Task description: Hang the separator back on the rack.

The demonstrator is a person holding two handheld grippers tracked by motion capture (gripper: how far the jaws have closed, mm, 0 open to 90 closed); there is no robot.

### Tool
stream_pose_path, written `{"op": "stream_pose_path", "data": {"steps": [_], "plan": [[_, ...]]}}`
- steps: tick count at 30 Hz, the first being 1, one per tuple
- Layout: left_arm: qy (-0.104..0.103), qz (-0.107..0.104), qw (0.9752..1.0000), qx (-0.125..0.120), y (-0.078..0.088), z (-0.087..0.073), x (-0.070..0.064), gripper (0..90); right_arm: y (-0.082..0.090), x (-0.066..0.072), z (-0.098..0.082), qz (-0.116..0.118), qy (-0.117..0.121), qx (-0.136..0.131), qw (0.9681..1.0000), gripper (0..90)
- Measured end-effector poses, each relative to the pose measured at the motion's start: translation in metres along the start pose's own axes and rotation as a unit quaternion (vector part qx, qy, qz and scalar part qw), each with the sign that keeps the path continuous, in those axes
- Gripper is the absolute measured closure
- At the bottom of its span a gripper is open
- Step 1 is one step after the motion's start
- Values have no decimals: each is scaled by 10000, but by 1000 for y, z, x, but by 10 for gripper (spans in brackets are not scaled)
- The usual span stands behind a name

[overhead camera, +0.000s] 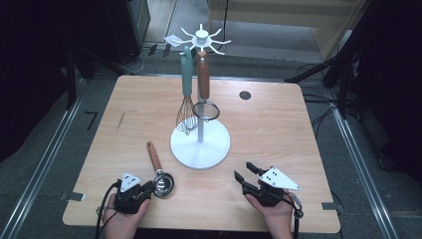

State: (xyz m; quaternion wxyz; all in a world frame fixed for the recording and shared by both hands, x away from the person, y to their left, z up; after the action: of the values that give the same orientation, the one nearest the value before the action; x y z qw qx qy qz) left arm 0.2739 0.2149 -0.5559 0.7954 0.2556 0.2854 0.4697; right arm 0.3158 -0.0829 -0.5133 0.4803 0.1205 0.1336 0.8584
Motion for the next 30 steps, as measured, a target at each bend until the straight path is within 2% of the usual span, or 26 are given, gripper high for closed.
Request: {"op": "stream_pose_path", "data": {"steps": [3,10,12,13,15,16,18,19,20,21,22,26,27,28,30], "plan": [[-81,-22,10000,13,-3,-1,-10,799,-3,1,-3,-53,110,64,9999,463],[-229,-129,9997,17,-5,-2,-24,796,-3,3,-2,-20,31,85,10000,465],[-270,-214,9994,-2,-7,-1,-32,793,-4,6,-7,-27,82,209,9997,465],[-270,-214,9994,-2,-7,-1,-32,790,-4,6,-7,-27,82,209,9997,465],[-321,-353,9989,-16,-10,0,-40,785,-4,11,-7,55,114,227,9997,467],[-321,-353,9989,-16,-10,0,-40,783,-4,11,-7,55,114,227,9997,467],[-349,-516,9981,-25,-14,0,-49,768,-8,15,-8,66,141,297,9994,459],[-349,-516,9981,-25,-14,0,-49,756,-8,15,-8,66,141,297,9994,459],[-420,-695,9967,-50,-17,1,-57,729,-11,16,-10,97,76,383,9992,451],[-420,-695,9967,-50,-17,1,-57,711,-11,16,-10,97,76,383,9992,451],[-488,-805,9955,-57,-17,1,-63,699,-12,19,-11,160,-17,422,9990,443],[-497,-872,9948,-188,-14,6,-64,621,-14,24,-13,216,25,477,9986,439],[-438,-783,9954,-333,-12,12,-58,604,-15,28,-14,274,54,496,9984,440],[-438,-783,9954,-333,-12,12,-58,603,-15,28,-14,274,54,496,9984,440],[-295,-755,9959,-404,-12,17,-50,604,-15,32,-15,303,20,502,9983,443]]}}
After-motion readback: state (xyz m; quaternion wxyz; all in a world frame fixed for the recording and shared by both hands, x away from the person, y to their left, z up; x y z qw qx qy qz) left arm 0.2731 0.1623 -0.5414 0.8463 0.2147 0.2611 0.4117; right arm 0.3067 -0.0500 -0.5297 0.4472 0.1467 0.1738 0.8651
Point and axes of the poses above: each handheld gripper's, and its own axes: y roughly backward along the jaws, z roughly out of its top, x roughly to its left, the point moved 10 cm from there along -y, roughly forward along the jaws, and after that the axes turned 7 degrees about -z, right-handed, at the moved point
